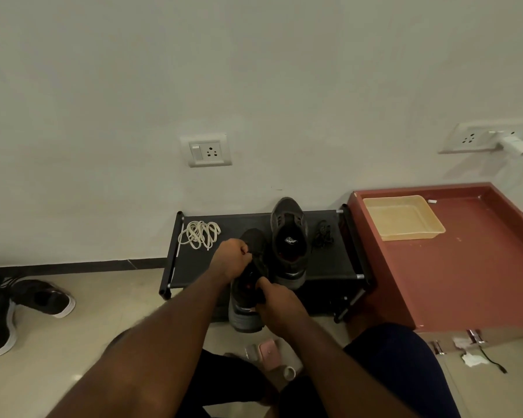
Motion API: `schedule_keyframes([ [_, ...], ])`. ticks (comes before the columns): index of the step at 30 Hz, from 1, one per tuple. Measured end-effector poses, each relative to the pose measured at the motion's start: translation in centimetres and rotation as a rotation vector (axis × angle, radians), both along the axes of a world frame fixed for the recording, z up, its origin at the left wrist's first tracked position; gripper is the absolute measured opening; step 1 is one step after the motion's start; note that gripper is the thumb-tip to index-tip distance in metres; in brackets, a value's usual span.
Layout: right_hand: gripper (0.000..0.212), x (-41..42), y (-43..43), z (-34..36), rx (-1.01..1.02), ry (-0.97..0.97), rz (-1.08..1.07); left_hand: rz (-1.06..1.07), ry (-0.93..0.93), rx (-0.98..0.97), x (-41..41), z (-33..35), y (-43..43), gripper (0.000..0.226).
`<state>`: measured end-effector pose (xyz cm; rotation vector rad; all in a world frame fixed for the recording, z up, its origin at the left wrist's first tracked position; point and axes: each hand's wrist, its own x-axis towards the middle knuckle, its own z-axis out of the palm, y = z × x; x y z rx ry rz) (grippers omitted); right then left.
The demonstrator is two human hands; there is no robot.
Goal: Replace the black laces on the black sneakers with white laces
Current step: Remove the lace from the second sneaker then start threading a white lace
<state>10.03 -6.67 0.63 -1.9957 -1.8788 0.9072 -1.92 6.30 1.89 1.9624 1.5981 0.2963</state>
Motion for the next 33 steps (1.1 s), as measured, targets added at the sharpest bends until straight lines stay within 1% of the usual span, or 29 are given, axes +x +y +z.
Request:
schedule_keyframes([
  [2, 0.024, 0.1, -0.2, -0.1, -0.005, -0.003, 0.003, 0.037, -0.029, -0.053, 0.0, -0.1, -0.3, 0.035],
  [3, 0.024, 0.2, -0.3, -0.2, -0.006, 0.002, -0.002, 0.061, -0.058, -0.079, -0.1, -0.3, -0.4, 0.037],
  [6, 0.022, 0.3, -0.6, -0.3, 0.004, 0.027, -0.027, 0.133, -0.153, -0.115, -0.5, -0.9, -0.4, 0.033],
  [9, 0.023, 0.0, -1.3, -0.6, 0.013, 0.045, -0.054, 0.167, -0.235, -0.095, -1.2, -1.7, -1.1, 0.040],
  [10, 0.023, -0.1, -1.6, -0.7, 0.015, 0.057, -0.068, 0.166, -0.258, -0.078, -1.2, -1.9, -1.4, 0.041],
  [13, 0.024, -0.7, -2.3, -0.6, 0.017, 0.068, -0.106, 0.140, -0.277, -0.059, -1.3, -2.0, -1.9, 0.032],
  [16, 0.020, -0.9, -2.6, -0.4, 0.004, 0.042, -0.098, 0.079, -0.280, -0.117, -1.2, -2.1, -1.9, 0.038],
  [18, 0.018, -0.8, -2.4, -0.2, -0.015, 0.033, -0.073, 0.080, -0.321, -0.170, -1.3, -2.1, -1.8, 0.033],
  [21, 0.019, -0.5, -1.9, -0.4, 0.004, 0.038, -0.063, 0.189, -0.444, -0.268, -0.9, -1.6, -1.5, 0.026],
  [23, 0.023, -0.2, -1.8, -0.7, 0.022, 0.056, -0.064, 0.275, -0.521, -0.287, -0.5, -1.2, -1.1, 0.023],
  [26, 0.025, 0.2, -1.8, -1.3, 0.047, 0.105, -0.078, 0.352, -0.622, -0.284, 0.3, -0.6, -0.5, 0.028],
  [29, 0.026, 0.6, -1.8, -2.0, 0.051, 0.139, -0.078, 0.464, -0.822, -0.317, 1.2, 1.1, 0.8, 0.027],
  [30, 0.027, 0.7, -1.8, -2.2, 0.056, 0.147, -0.077, 0.472, -0.868, -0.309, 1.4, 2.1, 1.4, 0.024],
  [33, 0.029, 0.8, -1.7, -2.7, 0.078, 0.204, -0.091, 0.438, -0.917, -0.238, 1.8, 5.9, 3.0, 0.020],
])
